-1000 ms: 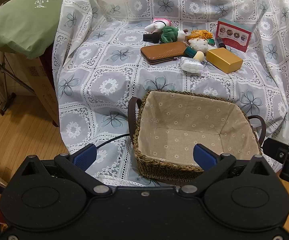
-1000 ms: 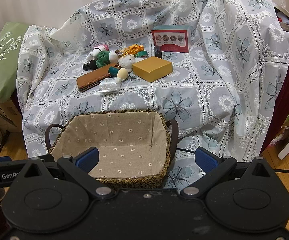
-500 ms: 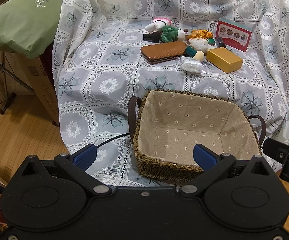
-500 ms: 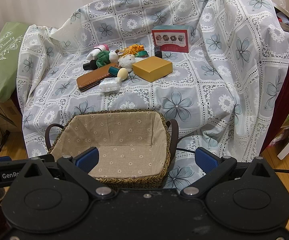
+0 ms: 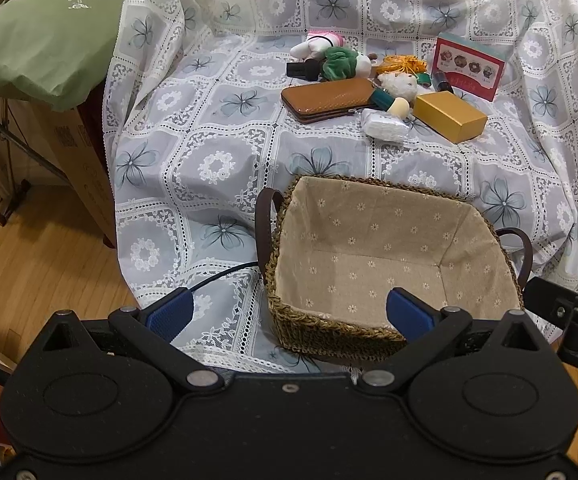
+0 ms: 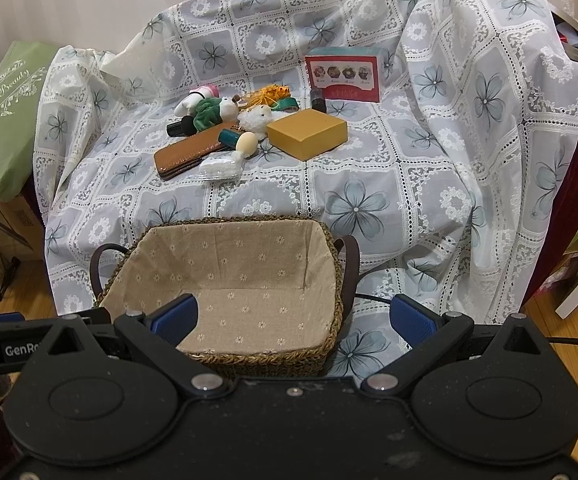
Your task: Organize soft objects
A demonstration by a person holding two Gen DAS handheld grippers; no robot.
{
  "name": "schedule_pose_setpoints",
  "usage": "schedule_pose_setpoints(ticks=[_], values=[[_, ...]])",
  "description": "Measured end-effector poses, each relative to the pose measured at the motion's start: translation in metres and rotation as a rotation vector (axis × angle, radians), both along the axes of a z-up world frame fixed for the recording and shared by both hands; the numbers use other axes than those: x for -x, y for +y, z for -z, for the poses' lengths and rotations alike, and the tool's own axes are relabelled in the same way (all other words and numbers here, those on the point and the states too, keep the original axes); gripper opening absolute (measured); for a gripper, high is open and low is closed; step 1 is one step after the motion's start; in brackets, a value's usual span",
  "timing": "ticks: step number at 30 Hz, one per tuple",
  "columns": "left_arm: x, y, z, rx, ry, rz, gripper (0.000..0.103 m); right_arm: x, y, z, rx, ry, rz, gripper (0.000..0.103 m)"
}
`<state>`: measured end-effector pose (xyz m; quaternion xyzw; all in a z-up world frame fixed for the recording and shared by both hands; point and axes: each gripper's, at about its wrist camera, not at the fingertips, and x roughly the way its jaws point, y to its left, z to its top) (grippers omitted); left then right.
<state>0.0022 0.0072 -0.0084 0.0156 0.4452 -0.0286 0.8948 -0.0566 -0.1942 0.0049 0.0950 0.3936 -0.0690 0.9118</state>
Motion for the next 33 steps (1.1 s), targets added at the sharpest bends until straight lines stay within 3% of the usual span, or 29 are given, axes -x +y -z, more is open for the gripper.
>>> schedule_pose_setpoints(ticks=[15,22,33], values=[[-0.010,0.000,0.001,0.018,0.003,0.022,0.099,-0.011,-0.005,0.000,-0.008,-0.016,-0.035,0.102],[-0.027,0.006,0.002,0.034,0.014,-0.006,0.099,-0.024,-0.004,-0.007,0.049,-0.079,-0.004,0.102],[-0.071,0.000,0.006,0.010,0.022,0.022,0.099,-0.084,-0.013,-0.018,0.044,-0.130,-0.017,0.102]])
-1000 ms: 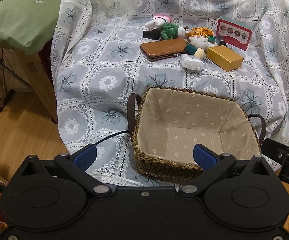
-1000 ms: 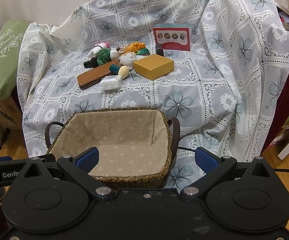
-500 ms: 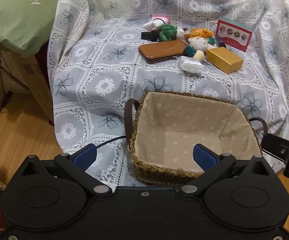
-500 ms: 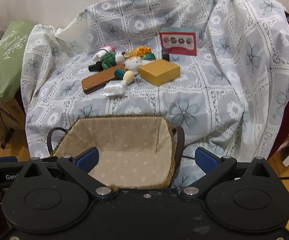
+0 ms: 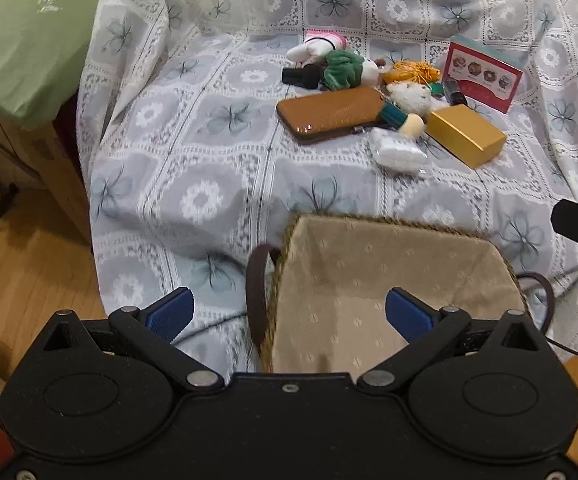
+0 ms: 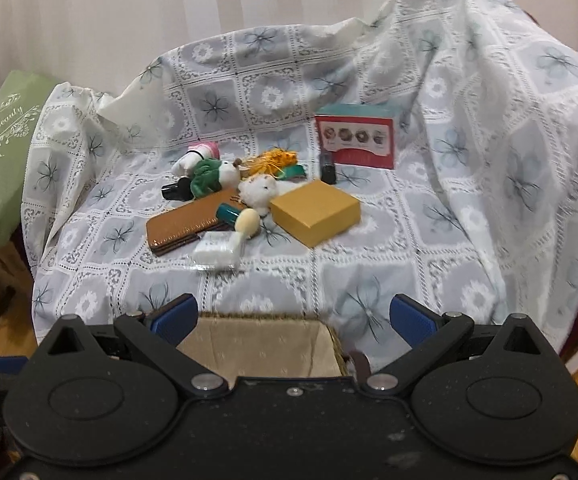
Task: Organize soft objects
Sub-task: 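Reach the left tool to the white tissue packet and grasp it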
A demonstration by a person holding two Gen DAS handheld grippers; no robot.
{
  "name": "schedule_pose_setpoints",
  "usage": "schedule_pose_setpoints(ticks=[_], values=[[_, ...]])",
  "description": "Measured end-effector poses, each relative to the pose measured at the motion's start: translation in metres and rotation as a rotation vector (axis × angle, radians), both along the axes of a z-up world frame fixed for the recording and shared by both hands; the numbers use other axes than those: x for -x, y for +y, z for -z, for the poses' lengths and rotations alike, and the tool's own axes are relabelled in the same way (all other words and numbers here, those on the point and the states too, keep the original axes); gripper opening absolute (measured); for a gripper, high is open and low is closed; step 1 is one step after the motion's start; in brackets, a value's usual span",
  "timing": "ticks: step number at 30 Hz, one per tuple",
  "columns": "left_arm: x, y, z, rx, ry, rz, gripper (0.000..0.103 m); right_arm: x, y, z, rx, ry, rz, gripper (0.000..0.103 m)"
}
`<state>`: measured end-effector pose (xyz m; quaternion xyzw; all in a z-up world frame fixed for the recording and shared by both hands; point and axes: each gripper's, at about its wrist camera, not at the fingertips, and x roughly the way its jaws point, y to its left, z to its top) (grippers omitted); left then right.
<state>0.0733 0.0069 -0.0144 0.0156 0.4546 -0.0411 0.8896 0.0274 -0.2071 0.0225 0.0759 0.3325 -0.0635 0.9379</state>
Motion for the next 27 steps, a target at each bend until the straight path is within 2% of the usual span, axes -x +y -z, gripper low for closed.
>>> schedule_pose_setpoints(ticks=[8,16,20,23,27], values=[[-0.054,-0.016,0.004,0.034,-0.011,0.073,0.098,-0.058,-0.014,0.009,-0.042,0.064,-0.004,0.102],[-0.099,-0.059,0.009,0.035,-0.058,0.202,0.099,-0.111,-0.039,0.013,-0.074,0.062,0.020,0.100],[-0.120,-0.076,0.018,0.042,-0.043,0.223,0.099,-0.137,-0.049,0.016,-0.100,0.076,0.023,0.090],[-0.133,-0.084,0.023,0.056,-0.038,0.226,0.093,-0.155,-0.058,0.018,-0.099,0.074,0.026,0.087],[-0.147,-0.089,0.030,0.068,-0.006,0.228,0.079,-0.180,-0.068,0.023,-0.072,0.085,0.043,0.084]])
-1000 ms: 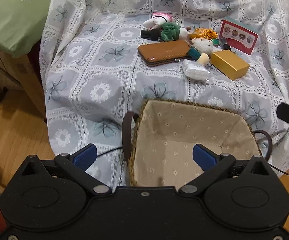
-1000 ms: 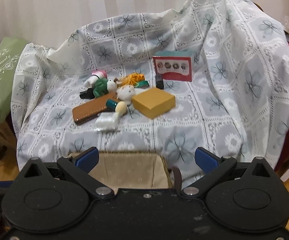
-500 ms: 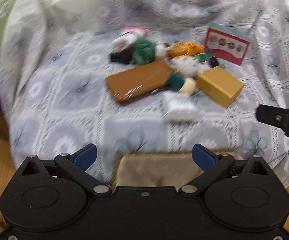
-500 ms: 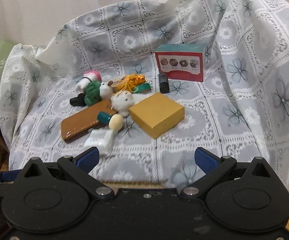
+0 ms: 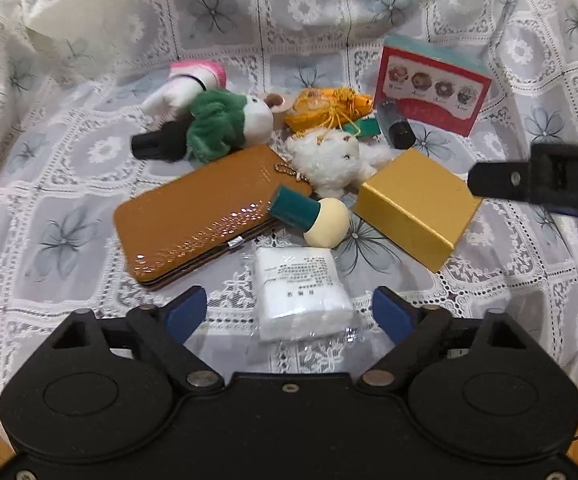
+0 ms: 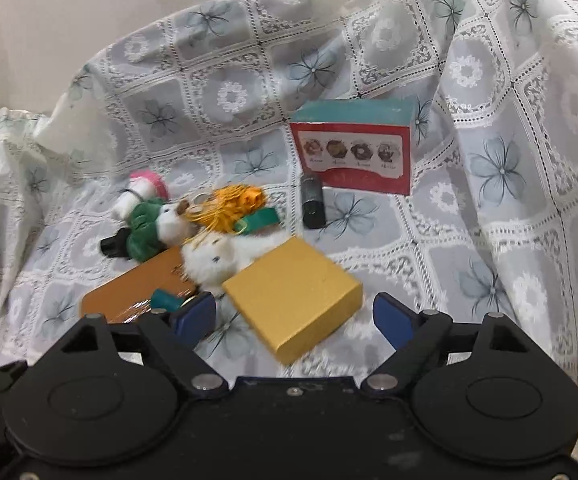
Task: Organize soft objects
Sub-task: 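Reach the left tool to the white tissue packet and grasp it, then lift the tissue packet with the left tool while the right tool grasps the teal-capped doll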
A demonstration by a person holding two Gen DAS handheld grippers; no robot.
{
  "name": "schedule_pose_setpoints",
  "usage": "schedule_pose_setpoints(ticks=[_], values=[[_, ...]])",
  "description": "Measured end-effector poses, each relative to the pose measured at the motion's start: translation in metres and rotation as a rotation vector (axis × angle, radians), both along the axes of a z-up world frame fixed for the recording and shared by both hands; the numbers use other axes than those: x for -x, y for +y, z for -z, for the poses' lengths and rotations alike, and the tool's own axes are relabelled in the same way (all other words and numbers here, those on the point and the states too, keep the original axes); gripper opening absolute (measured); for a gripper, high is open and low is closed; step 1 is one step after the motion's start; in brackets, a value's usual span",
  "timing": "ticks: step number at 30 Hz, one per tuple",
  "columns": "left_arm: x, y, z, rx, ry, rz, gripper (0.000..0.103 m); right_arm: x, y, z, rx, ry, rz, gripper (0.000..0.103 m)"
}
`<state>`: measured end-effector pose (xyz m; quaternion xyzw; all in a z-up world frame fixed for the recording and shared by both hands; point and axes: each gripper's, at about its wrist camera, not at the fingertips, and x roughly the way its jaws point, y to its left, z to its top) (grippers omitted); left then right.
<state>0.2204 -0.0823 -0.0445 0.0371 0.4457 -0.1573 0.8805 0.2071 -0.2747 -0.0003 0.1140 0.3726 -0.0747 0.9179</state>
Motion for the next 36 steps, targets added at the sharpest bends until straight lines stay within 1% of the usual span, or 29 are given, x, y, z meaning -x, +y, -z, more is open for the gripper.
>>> schedule_pose_setpoints(ticks=[1,3,5,12,15,17,19,21,26,28,30,33,36], values=[[-0.004,-0.001,0.002,0.009,0.012,0.000,0.071,-0.007,-0.003,0.002,0.006,0.009,0.007,0.081],[-0.011,0.000,0.007,0.031,0.046,-0.003,0.060,-0.021,-0.010,0.007,0.007,0.024,0.017,0.075],[-0.016,0.000,0.011,0.050,0.076,-0.006,0.051,-0.037,-0.017,0.012,-0.002,0.037,0.028,0.073],[-0.016,0.010,0.012,0.082,0.086,-0.024,0.050,-0.088,-0.032,0.024,0.018,0.058,0.070,0.063],[-0.016,0.019,0.010,0.085,0.097,-0.045,0.050,-0.108,-0.033,0.029,0.038,0.078,0.073,0.060],[-0.015,0.026,0.009,0.088,0.106,-0.063,0.050,-0.115,-0.029,0.028,0.027,0.075,0.052,0.060],[-0.015,0.032,0.009,0.093,0.114,-0.075,0.050,-0.115,-0.022,0.025,0.017,0.062,0.015,0.060],[-0.016,0.038,0.009,0.098,0.125,-0.091,0.050,-0.110,-0.009,0.022,0.004,0.045,-0.046,0.060],[-0.012,0.050,0.006,0.111,0.133,-0.111,0.050,-0.089,0.035,0.021,-0.001,0.027,-0.247,0.060],[-0.011,0.054,0.006,0.113,0.132,-0.115,0.050,-0.083,0.052,0.025,0.022,0.029,-0.318,0.060],[-0.009,0.057,0.005,0.110,0.129,-0.121,0.050,-0.079,0.070,0.030,0.065,0.029,-0.387,0.060],[-0.006,0.062,0.002,0.113,0.121,-0.126,0.050,-0.076,0.092,0.039,0.138,0.050,-0.449,0.060],[-0.002,0.066,-0.003,0.114,0.106,-0.133,0.050,-0.076,0.101,0.050,0.165,0.080,-0.488,0.060]])
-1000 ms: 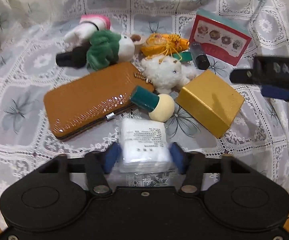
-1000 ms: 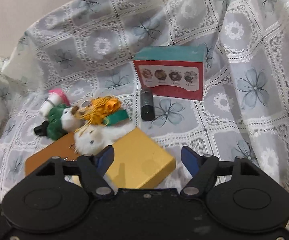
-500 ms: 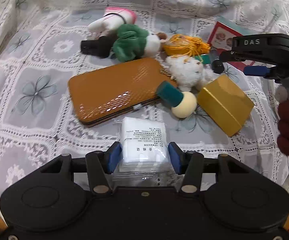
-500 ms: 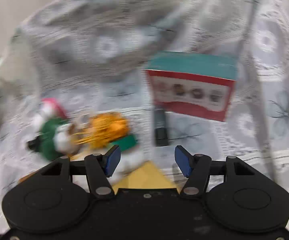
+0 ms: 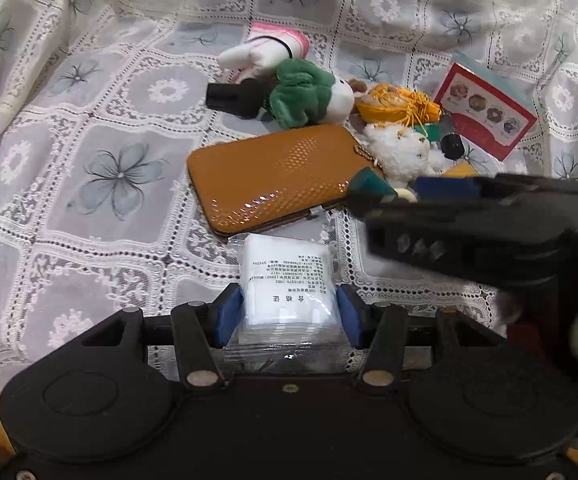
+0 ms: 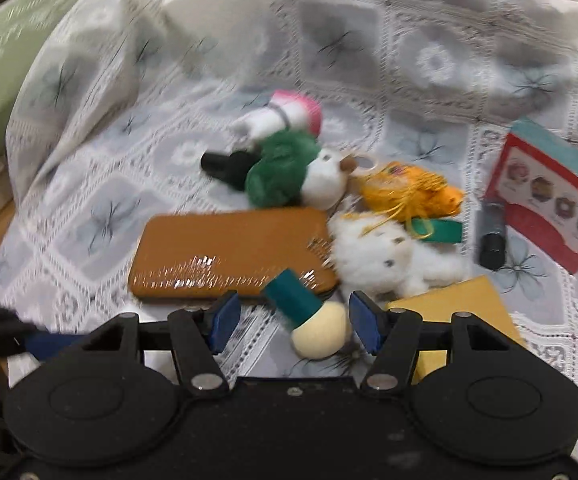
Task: Organize soft objects
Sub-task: 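Lift the tissue packet with the left tool while the right tool grasps the teal-capped doll, then carry the tissue packet over the basket and open the left tool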
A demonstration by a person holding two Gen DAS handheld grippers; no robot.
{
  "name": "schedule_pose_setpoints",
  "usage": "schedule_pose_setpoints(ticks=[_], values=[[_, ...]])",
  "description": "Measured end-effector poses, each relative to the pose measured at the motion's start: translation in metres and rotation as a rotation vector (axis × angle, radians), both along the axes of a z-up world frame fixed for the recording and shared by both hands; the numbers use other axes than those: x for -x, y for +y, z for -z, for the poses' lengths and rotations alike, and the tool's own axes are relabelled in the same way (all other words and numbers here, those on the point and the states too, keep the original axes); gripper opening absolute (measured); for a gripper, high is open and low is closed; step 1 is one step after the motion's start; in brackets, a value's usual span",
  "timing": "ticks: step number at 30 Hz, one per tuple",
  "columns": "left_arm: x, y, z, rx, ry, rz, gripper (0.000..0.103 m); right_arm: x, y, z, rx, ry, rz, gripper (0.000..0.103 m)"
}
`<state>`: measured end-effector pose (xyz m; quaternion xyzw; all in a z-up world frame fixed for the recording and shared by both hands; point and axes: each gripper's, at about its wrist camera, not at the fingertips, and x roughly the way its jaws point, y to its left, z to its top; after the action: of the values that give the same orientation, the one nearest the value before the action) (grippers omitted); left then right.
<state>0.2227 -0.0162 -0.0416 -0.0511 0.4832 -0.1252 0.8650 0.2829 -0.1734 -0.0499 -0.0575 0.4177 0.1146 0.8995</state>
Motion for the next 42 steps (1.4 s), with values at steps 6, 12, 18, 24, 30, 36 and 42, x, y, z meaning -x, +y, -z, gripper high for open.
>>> schedule_pose_setpoints(ticks=[6,12,18,24,30,36,42], values=[[0.007,0.007,-0.005,-0.002,-0.015,-0.010,0.050,-0.005,0.003,0.011,0.072,0.012,0.033,0.062],[0.021,0.011,-0.009,-0.003,-0.013,-0.015,0.050,-0.006,0.000,0.021,0.121,0.008,0.076,0.047],[0.040,0.014,-0.013,-0.003,-0.012,-0.021,0.050,0.000,-0.014,0.012,0.054,0.019,0.140,0.035],[0.065,0.017,-0.018,-0.008,-0.025,-0.023,0.050,0.035,-0.028,-0.012,-0.046,0.025,0.220,0.036],[0.093,0.013,-0.020,-0.018,-0.019,-0.007,0.050,0.102,-0.045,-0.041,-0.140,0.011,0.305,0.036],[0.123,0.008,-0.014,-0.029,0.015,0.009,0.050,0.176,-0.048,-0.056,-0.202,-0.014,0.351,0.036],[0.150,0.002,-0.011,-0.053,-0.002,0.015,0.050,0.237,-0.042,-0.069,-0.255,-0.058,0.370,0.036]])
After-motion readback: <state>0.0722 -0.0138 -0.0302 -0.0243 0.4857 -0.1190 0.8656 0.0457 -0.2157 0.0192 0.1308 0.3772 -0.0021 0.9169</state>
